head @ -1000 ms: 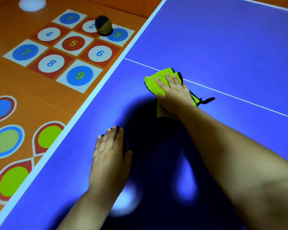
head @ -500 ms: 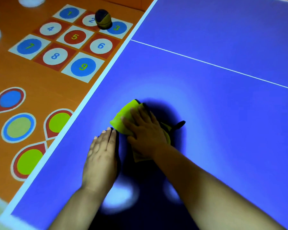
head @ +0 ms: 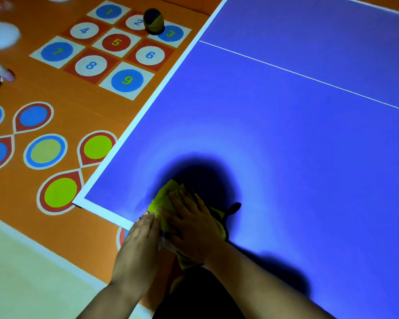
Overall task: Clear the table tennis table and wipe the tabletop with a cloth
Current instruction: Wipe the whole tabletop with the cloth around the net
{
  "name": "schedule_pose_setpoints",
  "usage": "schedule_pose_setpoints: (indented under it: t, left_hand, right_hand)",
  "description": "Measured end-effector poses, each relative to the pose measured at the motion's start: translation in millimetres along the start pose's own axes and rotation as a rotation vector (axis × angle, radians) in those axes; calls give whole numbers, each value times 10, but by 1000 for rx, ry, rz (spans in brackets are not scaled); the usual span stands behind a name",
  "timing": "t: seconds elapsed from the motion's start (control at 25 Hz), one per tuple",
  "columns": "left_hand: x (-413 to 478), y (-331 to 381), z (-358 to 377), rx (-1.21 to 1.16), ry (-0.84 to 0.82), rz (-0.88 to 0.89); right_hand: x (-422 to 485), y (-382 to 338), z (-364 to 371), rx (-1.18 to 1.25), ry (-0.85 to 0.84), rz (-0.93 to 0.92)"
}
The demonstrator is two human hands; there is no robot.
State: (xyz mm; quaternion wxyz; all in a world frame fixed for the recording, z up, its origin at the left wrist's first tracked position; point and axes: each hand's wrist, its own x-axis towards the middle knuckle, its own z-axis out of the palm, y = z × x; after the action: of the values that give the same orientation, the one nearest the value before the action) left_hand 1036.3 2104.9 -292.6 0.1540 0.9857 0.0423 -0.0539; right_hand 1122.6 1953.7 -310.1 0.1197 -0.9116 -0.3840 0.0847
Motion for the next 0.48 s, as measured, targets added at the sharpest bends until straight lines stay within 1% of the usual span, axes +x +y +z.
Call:
schedule_pose_setpoints:
  t: [0.08, 0.24, 0.4, 0.48]
  left_hand:
    - [-137, 152, 121, -74, -52, 107]
    - [-65, 702, 236, 91, -135, 287]
    - [512, 1097, 385, 255, -240, 270]
    - [931, 1339, 425, 296, -235, 278]
  right_hand:
    - [-296, 135, -20, -15, 27, -31]
    - [-623, 710, -179, -94, 22, -105]
    - [-464, 1351, -357, -63, 19, -90]
    - [-340, 1805, -429, -57, 15, -89]
